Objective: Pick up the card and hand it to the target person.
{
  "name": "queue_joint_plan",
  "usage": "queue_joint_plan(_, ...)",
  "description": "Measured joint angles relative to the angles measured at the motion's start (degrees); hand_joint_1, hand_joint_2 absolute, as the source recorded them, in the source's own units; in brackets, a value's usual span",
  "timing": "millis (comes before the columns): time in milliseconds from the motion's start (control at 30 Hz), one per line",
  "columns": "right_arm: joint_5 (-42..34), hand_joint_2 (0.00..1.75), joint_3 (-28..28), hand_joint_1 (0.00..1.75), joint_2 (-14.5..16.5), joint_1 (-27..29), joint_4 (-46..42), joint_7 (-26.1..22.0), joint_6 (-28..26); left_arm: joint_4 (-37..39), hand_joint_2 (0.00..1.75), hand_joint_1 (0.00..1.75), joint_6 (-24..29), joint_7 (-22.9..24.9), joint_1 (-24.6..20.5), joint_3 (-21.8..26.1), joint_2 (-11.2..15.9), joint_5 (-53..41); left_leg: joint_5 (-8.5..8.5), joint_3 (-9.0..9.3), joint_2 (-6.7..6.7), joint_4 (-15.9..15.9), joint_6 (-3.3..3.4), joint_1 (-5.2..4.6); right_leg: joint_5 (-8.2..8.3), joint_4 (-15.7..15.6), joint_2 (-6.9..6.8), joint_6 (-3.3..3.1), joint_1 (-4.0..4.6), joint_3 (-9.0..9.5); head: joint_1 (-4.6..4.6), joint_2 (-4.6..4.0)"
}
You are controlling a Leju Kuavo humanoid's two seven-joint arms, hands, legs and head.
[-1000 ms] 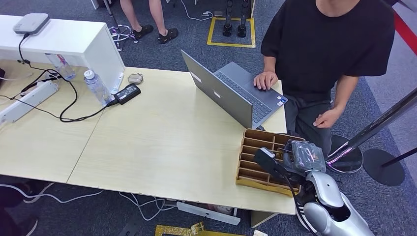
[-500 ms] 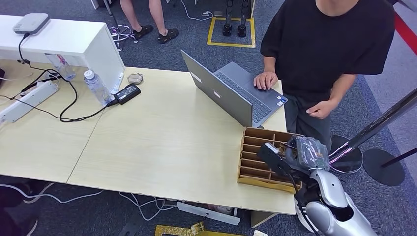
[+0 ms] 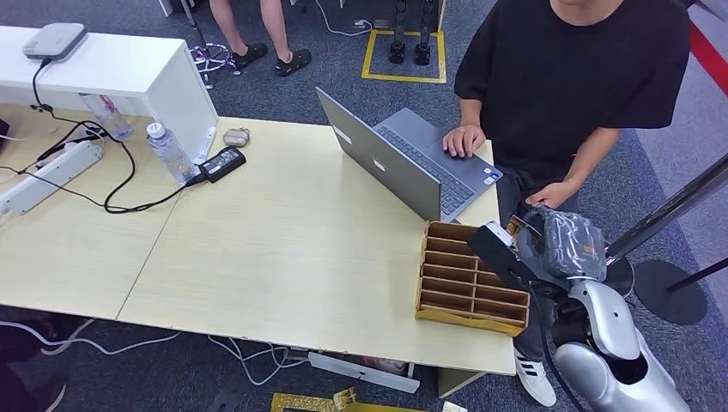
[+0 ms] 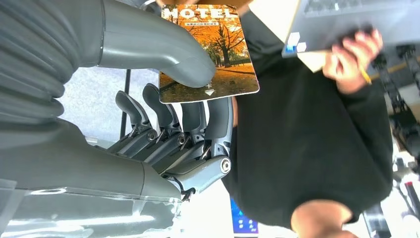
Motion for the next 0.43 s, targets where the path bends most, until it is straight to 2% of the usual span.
queue_joint_plan(433, 0.00, 1.75, -2.85, 1.54, -0.87, -1.96, -0.72, 0.04, 1.76, 0.00, 0.00, 0.00, 0.02, -0.12, -0.01, 0.00, -0.02, -0.01, 0.00, 0.00, 0.00, 0.00, 0.00, 0.00, 0.00, 0.00, 0.00, 0.00, 0.00, 0.00, 0.00, 0.00)
